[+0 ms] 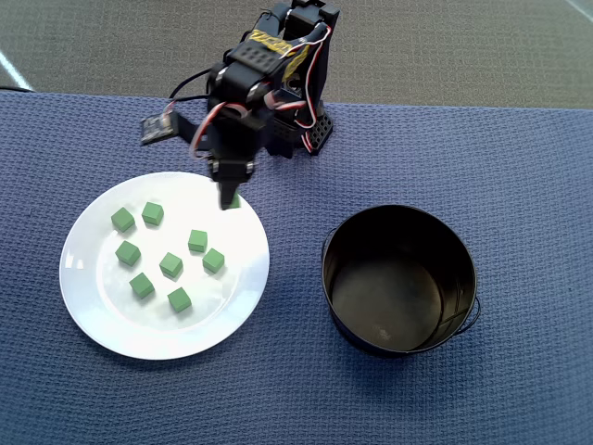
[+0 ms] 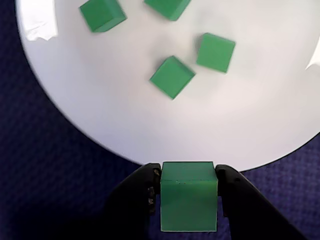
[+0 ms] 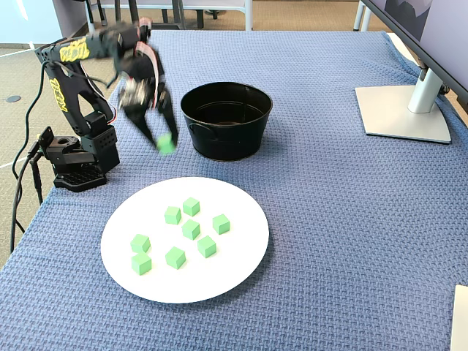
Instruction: Pick up the green cubes from the white plate and place them in the black recipient
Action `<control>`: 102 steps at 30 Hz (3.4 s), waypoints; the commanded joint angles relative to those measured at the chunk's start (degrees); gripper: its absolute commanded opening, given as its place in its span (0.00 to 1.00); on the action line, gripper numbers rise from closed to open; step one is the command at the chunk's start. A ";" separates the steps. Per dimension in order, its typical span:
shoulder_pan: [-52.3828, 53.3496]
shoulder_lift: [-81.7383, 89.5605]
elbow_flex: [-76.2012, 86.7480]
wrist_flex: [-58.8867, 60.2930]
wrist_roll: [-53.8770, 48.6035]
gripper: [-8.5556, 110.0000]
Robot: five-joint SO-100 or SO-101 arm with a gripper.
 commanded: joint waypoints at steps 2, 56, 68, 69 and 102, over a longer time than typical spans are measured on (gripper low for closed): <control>-9.93 -3.34 -20.13 6.94 11.16 0.07; 1.14 -18.63 -10.55 -14.15 24.17 0.35; -0.09 -12.22 7.03 -18.98 45.35 0.25; -0.70 -11.51 8.09 -18.98 46.76 0.26; 3.43 -29.00 7.21 -24.87 39.99 0.23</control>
